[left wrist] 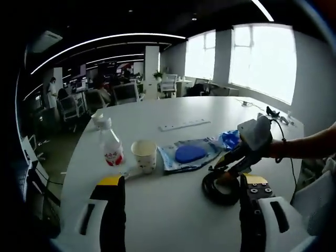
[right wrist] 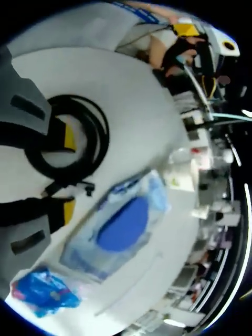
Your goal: Arrange the tabletop items into an orderly group along one side of the table until the central work area is clear of visible clutter.
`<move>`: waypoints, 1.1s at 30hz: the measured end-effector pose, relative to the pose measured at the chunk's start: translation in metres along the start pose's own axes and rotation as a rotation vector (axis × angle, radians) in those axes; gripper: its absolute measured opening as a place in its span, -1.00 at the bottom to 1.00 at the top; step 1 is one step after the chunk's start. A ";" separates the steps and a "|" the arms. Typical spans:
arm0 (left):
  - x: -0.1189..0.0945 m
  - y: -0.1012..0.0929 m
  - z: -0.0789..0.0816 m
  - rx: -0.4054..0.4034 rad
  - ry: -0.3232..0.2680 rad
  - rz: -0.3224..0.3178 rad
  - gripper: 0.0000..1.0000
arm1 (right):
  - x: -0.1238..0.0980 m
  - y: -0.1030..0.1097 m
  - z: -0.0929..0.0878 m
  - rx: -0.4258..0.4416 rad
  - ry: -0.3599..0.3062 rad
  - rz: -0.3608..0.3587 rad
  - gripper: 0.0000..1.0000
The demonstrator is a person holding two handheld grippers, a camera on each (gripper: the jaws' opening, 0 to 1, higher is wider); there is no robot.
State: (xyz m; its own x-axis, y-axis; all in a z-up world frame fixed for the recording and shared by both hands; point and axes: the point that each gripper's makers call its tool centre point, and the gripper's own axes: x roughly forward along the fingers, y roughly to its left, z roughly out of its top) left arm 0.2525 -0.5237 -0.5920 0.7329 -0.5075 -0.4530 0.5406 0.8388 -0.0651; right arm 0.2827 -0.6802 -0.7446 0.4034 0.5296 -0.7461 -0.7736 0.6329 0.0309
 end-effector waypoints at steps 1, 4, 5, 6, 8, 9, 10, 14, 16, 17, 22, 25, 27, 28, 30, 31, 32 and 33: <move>-0.001 0.000 -0.001 -0.004 0.000 0.002 0.78 | 0.000 -0.002 0.000 -0.012 0.000 -0.010 -0.47; -0.002 0.001 -0.003 -0.007 0.006 0.004 0.77 | 0.000 -0.006 0.000 -0.026 0.004 -0.024 -0.60; -0.003 0.001 -0.003 -0.006 0.006 0.006 0.77 | 0.000 -0.008 -0.001 -0.014 0.007 -0.030 -0.63; -0.004 0.001 -0.004 -0.006 0.006 0.007 0.77 | -0.001 -0.009 -0.001 -0.017 0.004 -0.033 -0.66; -0.006 0.001 -0.005 -0.007 0.008 0.009 0.77 | 0.000 -0.008 -0.001 -0.011 0.003 -0.036 -0.66; -0.007 0.001 -0.006 -0.009 0.009 0.011 0.77 | 0.000 -0.008 -0.001 -0.019 0.003 -0.037 -0.67; -0.007 0.002 -0.007 -0.011 0.010 0.011 0.77 | 0.000 -0.008 -0.001 -0.021 0.002 -0.035 -0.68; -0.008 0.001 -0.011 -0.018 0.022 0.008 0.75 | 0.000 -0.007 0.000 -0.028 0.000 -0.027 -0.75; -0.009 0.002 -0.012 -0.019 0.024 0.011 0.75 | 0.001 -0.006 0.000 -0.036 -0.003 -0.025 -0.79; -0.009 0.002 -0.012 -0.020 0.024 0.011 0.74 | 0.001 -0.006 0.000 -0.035 -0.003 -0.025 -0.79; -0.010 0.002 -0.011 -0.032 0.022 0.009 0.74 | 0.000 -0.008 0.000 0.038 0.001 -0.026 -0.82; -0.011 0.002 -0.008 -0.041 0.009 0.005 0.74 | -0.002 -0.007 -0.001 0.074 -0.006 -0.012 -0.84; -0.012 0.003 -0.008 -0.038 0.011 0.007 0.74 | -0.004 -0.006 -0.002 0.110 -0.011 -0.001 -0.85; -0.012 0.003 -0.009 -0.036 0.014 0.009 0.74 | -0.005 -0.006 -0.001 0.119 -0.015 0.002 -0.85; -0.012 0.004 -0.010 -0.035 0.019 0.010 0.74 | -0.007 -0.006 0.000 0.135 -0.024 0.004 -0.85; -0.012 0.004 -0.011 -0.036 0.021 0.010 0.74 | -0.009 -0.006 0.000 0.138 -0.027 0.003 -0.86; -0.012 0.003 -0.011 -0.039 0.023 0.009 0.74 | -0.011 -0.006 0.002 0.149 -0.038 -0.003 -0.86; -0.012 0.003 -0.011 -0.040 0.024 0.009 0.74 | -0.013 -0.006 0.004 0.157 -0.045 -0.008 -0.86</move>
State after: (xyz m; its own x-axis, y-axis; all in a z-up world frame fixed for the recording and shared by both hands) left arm 0.2408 -0.5130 -0.5969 0.7271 -0.4955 -0.4752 0.5170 0.8506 -0.0958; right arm 0.2841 -0.6888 -0.7330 0.4331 0.5469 -0.7165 -0.6863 0.7154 0.1313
